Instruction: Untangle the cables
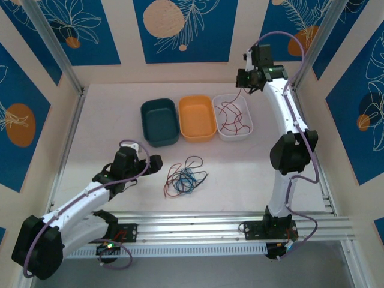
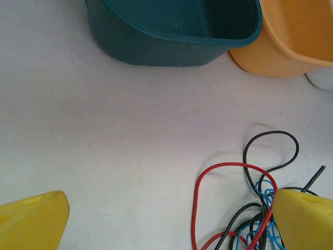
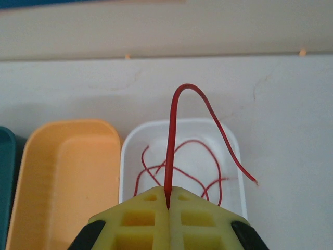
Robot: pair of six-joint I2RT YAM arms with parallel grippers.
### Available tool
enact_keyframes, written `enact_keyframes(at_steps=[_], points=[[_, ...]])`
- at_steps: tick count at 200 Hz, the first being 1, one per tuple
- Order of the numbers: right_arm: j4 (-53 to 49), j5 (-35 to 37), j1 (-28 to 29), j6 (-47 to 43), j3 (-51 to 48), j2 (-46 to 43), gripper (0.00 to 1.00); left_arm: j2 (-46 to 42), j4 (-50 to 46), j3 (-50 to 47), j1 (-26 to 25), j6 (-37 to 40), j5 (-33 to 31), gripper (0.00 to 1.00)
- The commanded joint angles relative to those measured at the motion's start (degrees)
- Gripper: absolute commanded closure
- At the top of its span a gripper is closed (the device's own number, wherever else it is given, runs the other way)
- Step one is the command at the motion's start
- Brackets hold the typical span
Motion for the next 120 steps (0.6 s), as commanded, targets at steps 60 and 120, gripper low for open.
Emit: enact_keyframes(at_steps=[60,120], points=[[1.0,-5.9,1.5,-1.6,-11.8,-1.1,1.0,0.7,-0.7,1.1,-0.4,1.1,0.4,0.0],[-0.3,-6.9,0.3,-0.8,-11.5,4.3,1.0,0.7,-0.6,0.6,-0.4,1.0,0.5,0.0]])
